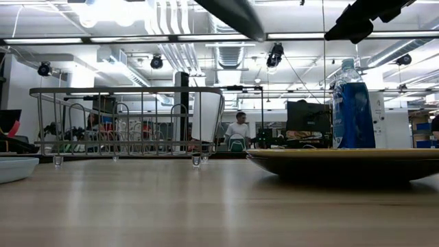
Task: Sort dishes
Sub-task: Put the blue plate in the dish rack
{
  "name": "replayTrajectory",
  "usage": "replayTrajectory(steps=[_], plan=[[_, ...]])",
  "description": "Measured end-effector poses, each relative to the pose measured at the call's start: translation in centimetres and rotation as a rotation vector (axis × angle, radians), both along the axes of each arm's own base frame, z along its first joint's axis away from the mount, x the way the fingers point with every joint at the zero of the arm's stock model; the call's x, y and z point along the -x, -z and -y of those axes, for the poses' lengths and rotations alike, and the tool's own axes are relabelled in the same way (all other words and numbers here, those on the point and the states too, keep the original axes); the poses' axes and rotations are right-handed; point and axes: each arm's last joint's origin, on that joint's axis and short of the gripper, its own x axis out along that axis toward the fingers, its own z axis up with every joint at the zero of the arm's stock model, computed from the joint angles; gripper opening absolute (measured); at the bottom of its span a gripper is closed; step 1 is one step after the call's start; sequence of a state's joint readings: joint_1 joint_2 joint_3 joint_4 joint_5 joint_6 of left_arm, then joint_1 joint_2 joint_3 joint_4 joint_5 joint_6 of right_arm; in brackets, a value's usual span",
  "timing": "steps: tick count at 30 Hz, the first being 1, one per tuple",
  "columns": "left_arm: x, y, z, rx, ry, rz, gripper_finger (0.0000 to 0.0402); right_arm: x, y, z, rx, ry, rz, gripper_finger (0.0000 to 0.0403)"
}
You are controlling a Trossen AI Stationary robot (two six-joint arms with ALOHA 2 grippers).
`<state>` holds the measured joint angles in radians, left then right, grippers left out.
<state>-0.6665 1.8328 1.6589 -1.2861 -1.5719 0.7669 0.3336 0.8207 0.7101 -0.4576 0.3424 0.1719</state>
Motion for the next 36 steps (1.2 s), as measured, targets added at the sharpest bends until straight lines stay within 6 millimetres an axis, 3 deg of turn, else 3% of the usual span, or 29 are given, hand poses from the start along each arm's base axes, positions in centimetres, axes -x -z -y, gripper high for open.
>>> replayTrajectory(steps=[10,14,18,27,31,36], plan=[[0.0,0.8,-0.9,0.011,-0.022,0.013,0.0001,0.0,0.0,0.0,0.005,-0.002,0.0,0.0218],[0.5,-0.5,-1.9,0.22,-0.036,0.284,0.0001,0.0,0.1,0.0,0.005,-0.003,-0.002,0.0216],[1.7,-3.1,-3.8,0.468,-0.059,0.63,0.0001,0.0,0.1,0.0,-0.008,0.005,0.001,0.0219],[6.2,-9.1,-11.0,0.951,-0.157,1.467,0.0001,-0.1,0.0,0.0,-0.018,0.008,0.022,0.0216],[8.4,-9.6,-14.4,1.077,-0.275,1.648,0.0001,-0.1,0.1,0.0,-0.029,0.02,0.021,0.0218],[11.1,-7.6,-18.1,1.146,-0.521,1.735,0.0001,-0.1,0.2,0.1,-0.015,0.046,0.026,0.0215]])
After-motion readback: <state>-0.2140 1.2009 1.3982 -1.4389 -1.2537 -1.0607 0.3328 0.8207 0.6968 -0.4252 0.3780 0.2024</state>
